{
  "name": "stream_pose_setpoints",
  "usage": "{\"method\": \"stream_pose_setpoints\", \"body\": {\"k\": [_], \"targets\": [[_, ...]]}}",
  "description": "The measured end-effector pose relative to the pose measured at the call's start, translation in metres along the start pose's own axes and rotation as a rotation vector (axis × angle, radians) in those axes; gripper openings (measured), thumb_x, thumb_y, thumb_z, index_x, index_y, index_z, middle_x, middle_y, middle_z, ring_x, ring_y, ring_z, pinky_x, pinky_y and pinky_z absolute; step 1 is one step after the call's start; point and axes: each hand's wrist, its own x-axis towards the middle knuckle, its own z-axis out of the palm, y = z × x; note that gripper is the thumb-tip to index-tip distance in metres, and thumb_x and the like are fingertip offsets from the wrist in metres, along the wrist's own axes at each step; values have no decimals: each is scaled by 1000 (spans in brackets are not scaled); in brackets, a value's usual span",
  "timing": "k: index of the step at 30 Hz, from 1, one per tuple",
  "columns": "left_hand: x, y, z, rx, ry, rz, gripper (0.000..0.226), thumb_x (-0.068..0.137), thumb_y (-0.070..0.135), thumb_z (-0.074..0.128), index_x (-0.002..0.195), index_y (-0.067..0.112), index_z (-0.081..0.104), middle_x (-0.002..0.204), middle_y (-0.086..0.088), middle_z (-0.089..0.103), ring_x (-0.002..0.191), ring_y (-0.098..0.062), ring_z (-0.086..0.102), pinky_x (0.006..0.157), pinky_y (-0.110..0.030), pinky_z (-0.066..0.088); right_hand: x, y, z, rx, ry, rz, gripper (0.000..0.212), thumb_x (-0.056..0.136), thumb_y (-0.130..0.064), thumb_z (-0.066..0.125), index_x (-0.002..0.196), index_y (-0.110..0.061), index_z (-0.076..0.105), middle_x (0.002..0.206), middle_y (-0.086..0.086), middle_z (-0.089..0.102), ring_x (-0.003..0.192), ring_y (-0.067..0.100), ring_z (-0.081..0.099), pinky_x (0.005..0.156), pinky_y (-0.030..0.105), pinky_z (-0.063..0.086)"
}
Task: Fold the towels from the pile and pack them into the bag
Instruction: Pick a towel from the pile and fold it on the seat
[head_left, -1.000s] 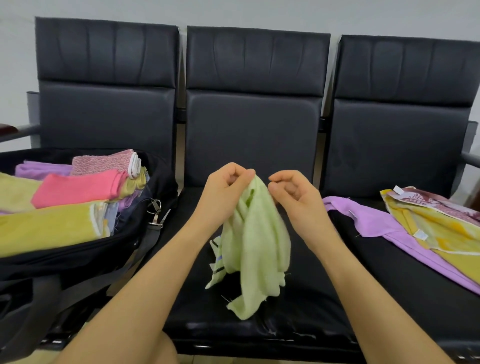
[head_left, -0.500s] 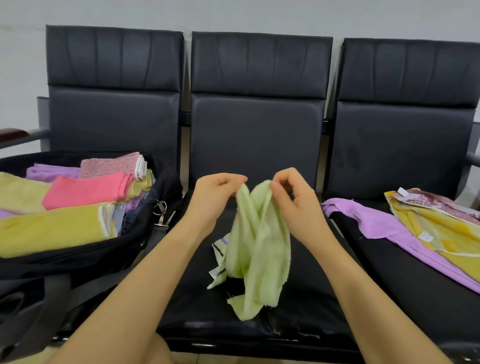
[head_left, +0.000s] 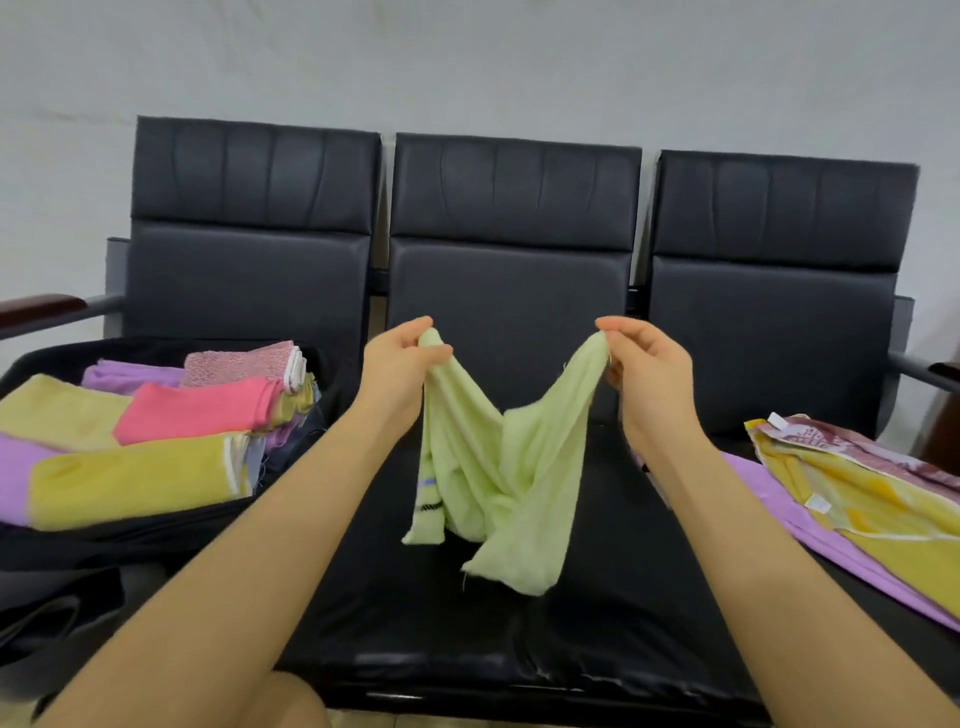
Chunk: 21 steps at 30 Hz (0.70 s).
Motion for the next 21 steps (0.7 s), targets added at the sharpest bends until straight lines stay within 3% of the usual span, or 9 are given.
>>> {"method": "stream_pose_setpoints", "body": {"k": [2, 5, 8, 11, 15, 19, 20, 21], "targets": [[11, 20, 2, 114, 36, 116, 48, 85, -9, 59, 132, 2, 54, 122, -7, 60, 103, -15, 59, 79, -18, 47, 10, -17, 0, 50, 40, -8, 14, 88, -1, 61, 92, -14, 68, 80, 6, 62, 71, 13, 58, 66, 22, 50], [24, 55, 0, 319, 140, 292, 40, 89, 3, 56, 129, 9, 59, 100, 7, 64, 79, -4, 57, 67, -7, 47, 24, -43, -1, 71, 112, -44, 14, 84, -1, 68, 91, -14, 68, 86, 12, 58, 74, 18, 59, 69, 25, 52], [36, 81, -5, 616, 161, 469, 34, 94, 10, 52, 127, 13, 61, 123, -2, 60, 110, -16, 57, 96, -22, 44, 37, -61, -4, 67, 220, -58, 12, 84, -3, 67, 90, -13, 70, 83, 4, 66, 71, 13, 63, 67, 22, 54], [45, 100, -8, 653, 199, 543, 31, 96, 9, 49, 122, 13, 64, 123, -5, 61, 114, -20, 55, 95, -23, 40, 45, -73, -9, 58, 308, -68, 12, 83, -7, 69, 87, -17, 73, 89, 0, 71, 86, 13, 67, 84, 31, 56], [52, 124, -7, 509, 271, 432, 26, 91, 6, 53, 109, 13, 70, 108, -4, 67, 105, -19, 60, 91, -27, 47, 48, -83, -18, 111, 330, -90, 24, 87, -3, 64, 108, -13, 71, 94, -3, 69, 81, 3, 63, 74, 17, 51], [60, 132, 1, 187, 189, 217, 19, 85, -1, 60, 96, 12, 70, 91, -2, 63, 85, -17, 58, 82, -28, 50, 47, -80, -26, 153, 322, -45, 40, 89, 5, 56, 120, -18, 66, 119, 16, 63, 106, 31, 62, 94, 38, 52], [60, 132, 3, 116, 127, 166, 19, 81, -4, 61, 89, 13, 66, 81, -1, 58, 76, -17, 53, 75, -27, 47, 47, -77, -27, 149, 301, -24, 44, 90, 7, 53, 123, -19, 65, 125, 24, 58, 121, 38, 47, 95, 40, 52], [61, 131, 5, 98, 59, 133, 21, 78, -6, 61, 86, 13, 60, 77, 0, 51, 71, -19, 47, 70, -27, 44, 46, -75, -27, 156, 273, -9, 46, 90, 8, 52, 124, -20, 64, 129, 30, 51, 99, 44, 59, 92, 38, 52]]}}
